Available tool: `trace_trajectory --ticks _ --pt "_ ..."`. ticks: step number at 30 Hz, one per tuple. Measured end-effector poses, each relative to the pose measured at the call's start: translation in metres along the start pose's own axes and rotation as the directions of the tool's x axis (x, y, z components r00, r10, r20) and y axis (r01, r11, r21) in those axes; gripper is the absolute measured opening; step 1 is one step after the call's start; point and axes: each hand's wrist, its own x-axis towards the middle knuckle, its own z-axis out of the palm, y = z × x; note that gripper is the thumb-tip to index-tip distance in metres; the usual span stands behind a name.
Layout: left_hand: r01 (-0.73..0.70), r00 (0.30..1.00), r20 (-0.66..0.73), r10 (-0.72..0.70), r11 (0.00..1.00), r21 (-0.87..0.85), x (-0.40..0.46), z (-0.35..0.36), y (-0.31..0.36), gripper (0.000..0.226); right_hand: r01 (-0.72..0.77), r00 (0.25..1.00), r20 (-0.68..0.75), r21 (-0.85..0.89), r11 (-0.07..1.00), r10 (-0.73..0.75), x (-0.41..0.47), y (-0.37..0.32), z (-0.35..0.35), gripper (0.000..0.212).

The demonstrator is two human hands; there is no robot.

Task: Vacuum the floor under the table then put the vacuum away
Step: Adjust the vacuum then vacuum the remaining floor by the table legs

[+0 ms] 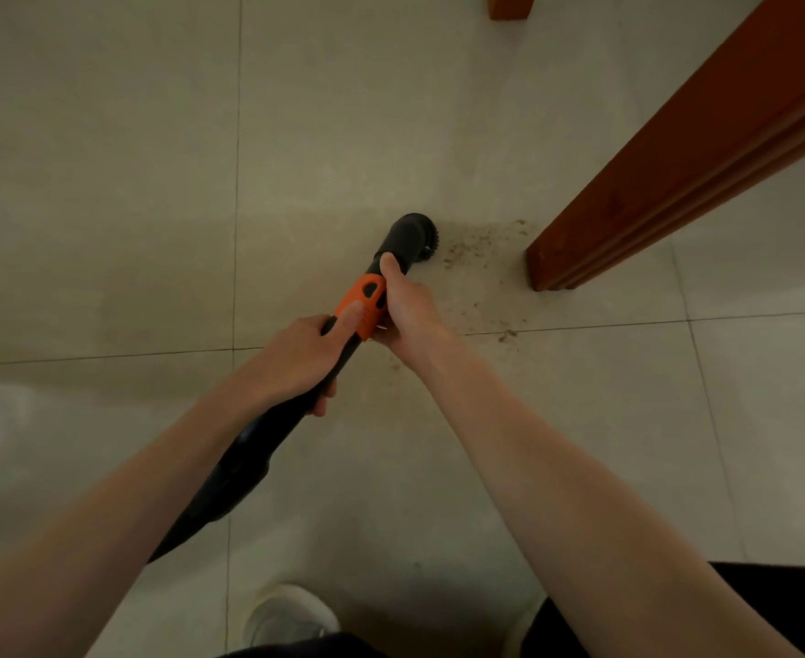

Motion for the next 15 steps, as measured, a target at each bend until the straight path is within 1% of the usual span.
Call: trace_trajectory --ticks 6,9,15 --pt "-0.013 0.999 0.032 0.012 0.999 0.039 -0.006 0.004 -0.009 0.05 -0.043 0.999 -0.009 0.011 0.999 0.043 -0.001 0.014 -0.006 0.033" --pt "-0.035 0.999 0.044 0.032 0.996 0.079 -0.01 0.012 -0.011 0.047 -0.045 0.999 -0.029 0.008 0.999 0.045 -0.001 0.023 -0.013 0.034" --pt "-0.075 0.996 0.059 0.071 0.995 0.072 -0.009 0.028 -0.001 0.045 -0.012 0.999 -0.043 0.044 0.999 0.014 -0.001 0.021 -0.033 0.038"
